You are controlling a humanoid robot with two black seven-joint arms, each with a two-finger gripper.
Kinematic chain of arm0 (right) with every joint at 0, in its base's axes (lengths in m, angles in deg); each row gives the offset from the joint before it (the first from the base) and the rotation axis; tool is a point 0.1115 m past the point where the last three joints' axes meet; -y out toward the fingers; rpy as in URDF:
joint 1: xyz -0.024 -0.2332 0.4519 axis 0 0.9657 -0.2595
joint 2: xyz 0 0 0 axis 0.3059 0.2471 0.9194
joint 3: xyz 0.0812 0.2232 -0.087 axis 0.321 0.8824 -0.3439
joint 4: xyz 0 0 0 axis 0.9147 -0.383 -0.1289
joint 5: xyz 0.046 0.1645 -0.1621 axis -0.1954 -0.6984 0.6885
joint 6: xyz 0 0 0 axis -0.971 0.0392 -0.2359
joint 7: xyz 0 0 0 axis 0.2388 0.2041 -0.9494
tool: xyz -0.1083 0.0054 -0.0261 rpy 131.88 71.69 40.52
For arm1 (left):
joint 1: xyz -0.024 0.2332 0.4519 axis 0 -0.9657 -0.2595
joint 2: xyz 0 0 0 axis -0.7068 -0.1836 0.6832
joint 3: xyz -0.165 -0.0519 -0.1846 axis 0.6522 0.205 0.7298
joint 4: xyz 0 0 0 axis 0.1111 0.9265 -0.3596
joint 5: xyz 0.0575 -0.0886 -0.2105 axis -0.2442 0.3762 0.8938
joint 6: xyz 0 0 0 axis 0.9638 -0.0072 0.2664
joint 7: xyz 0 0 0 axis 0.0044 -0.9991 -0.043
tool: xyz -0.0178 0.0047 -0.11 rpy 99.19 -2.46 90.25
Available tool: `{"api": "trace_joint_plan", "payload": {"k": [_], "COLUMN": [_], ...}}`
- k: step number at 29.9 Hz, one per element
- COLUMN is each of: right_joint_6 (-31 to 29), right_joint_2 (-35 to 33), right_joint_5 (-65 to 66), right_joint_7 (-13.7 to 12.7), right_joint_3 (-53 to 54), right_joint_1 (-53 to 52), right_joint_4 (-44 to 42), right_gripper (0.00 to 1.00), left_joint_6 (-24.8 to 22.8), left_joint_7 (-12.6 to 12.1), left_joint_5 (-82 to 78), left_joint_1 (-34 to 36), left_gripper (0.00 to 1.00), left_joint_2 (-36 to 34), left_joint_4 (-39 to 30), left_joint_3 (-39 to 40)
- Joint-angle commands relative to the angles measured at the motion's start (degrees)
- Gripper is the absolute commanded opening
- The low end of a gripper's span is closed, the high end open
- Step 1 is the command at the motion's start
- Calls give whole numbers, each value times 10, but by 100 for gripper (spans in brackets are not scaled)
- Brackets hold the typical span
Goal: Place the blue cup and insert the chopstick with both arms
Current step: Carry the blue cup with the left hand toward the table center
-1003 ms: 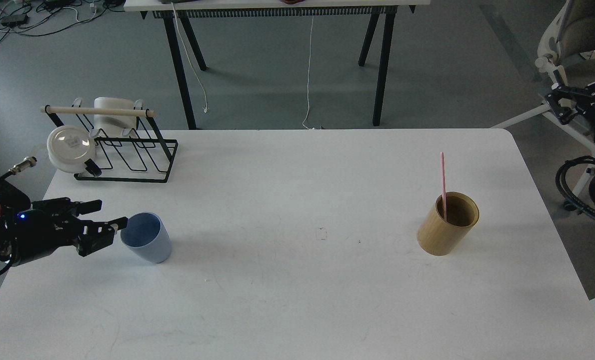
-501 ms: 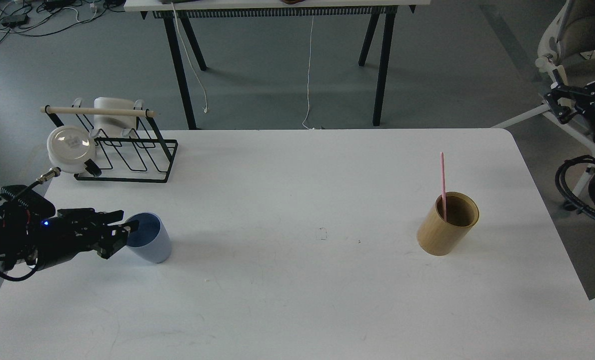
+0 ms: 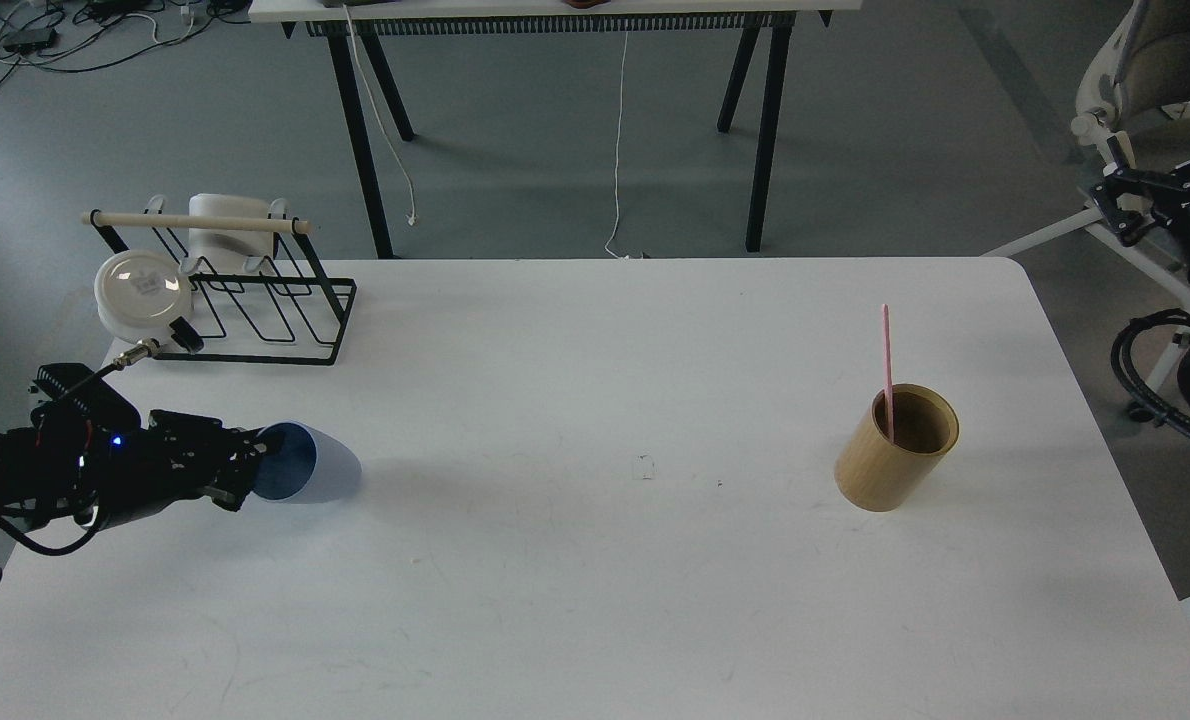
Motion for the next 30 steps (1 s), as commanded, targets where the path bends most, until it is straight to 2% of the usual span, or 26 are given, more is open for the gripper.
{"api": "trace_joint_plan", "payload": {"k": [1,6,10,16,21,27,30], "right_joint_6": [0,0,0,0,0,0,0], "right_joint_2": [-1,-8,-17,-31,-37,-52,-54], "right_joint_5": [0,-1,-1,-1,-1,-3,-4], "right_joint_7": [0,0,1,1,1,1,1], "right_joint_3": [0,1,5,6,12,14,15], "right_joint_1": [0,0,0,0,1,1,1], "right_joint_4": [0,0,0,0,0,-1,-4], "right_gripper": [99,99,99,99,99,99,99], "left_joint_6": [-61,-193,-286,-286,-286,-286,-286], "left_joint_7": [12,12,1,-28,-28,-31,-45], "left_joint_5": [0,0,-3,-87,-92,-92,-92], "left_joint_1": [53,144,209,239,240,232,232], "left_gripper": [0,0,0,1,1,2,2], "left_joint_2": [0,19,108,227,334,363,375], "left_joint_4": [-23,-83,-97,-91,-56,-43,-36], "left_joint_3": [1,2,0,-1,-2,-24,-41]}}
